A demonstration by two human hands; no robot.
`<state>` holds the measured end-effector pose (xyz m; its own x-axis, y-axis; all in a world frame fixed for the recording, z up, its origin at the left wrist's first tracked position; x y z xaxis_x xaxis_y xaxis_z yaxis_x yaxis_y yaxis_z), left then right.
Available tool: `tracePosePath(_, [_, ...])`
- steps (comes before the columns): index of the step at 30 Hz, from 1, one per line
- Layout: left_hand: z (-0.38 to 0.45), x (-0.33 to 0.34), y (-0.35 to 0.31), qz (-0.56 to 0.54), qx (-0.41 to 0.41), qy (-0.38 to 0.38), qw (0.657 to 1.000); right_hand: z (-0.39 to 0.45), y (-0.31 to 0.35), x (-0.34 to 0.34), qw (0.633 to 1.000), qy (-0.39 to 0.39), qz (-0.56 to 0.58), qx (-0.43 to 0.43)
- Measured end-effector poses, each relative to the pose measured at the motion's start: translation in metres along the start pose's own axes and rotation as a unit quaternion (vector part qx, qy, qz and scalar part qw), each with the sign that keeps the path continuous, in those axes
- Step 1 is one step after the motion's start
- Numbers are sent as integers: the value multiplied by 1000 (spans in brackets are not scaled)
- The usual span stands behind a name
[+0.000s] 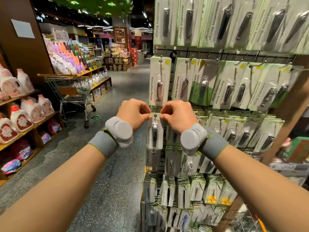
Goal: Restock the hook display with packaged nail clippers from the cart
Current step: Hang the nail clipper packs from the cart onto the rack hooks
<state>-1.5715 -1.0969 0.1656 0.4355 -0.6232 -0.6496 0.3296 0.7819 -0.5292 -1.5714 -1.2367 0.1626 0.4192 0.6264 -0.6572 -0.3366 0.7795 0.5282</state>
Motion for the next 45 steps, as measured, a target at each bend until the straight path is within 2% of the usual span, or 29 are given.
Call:
tracePosePath(8, [-2,1,1,7,10,1,1000,-3,4,-3,1000,6,-3,-21])
tracePosePath(17, [-12,-28,-25,1,86,-85,993,-20,7,-47,994,-77,81,-19])
tracePosePath(19, [-18,-29,-39,-14,109,-80,991,-24,3,-59,991,-96,97,-10])
tracePosePath(28, [-74,13,-121,-90,226,-1,970,-92,-39,-112,987,-135,90,20])
tracePosePath(36, [-148,107,-231,-155,299,104,936,-194,-133,-207,975,-184,44,115])
tracePosePath(38, [-163,123,-249,-164,295,124,933,-213,-153,-227,973,-191,35,124])
tracePosePath(45, [-253,218,-368,-203,299,214,907,-325,-264,-339,947,-204,-17,246])
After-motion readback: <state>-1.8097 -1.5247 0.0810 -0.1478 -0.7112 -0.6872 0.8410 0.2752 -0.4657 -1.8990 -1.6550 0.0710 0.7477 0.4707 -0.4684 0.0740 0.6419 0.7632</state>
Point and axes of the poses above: each hand's wrist, its own z-axis towards the middle knuckle, its own x-axis out of the palm, y = z × x, the point moved 8 cm from there along z, towards the middle knuckle, and after that the axes turned 9 degrees about -y, right-handed, at the moved point
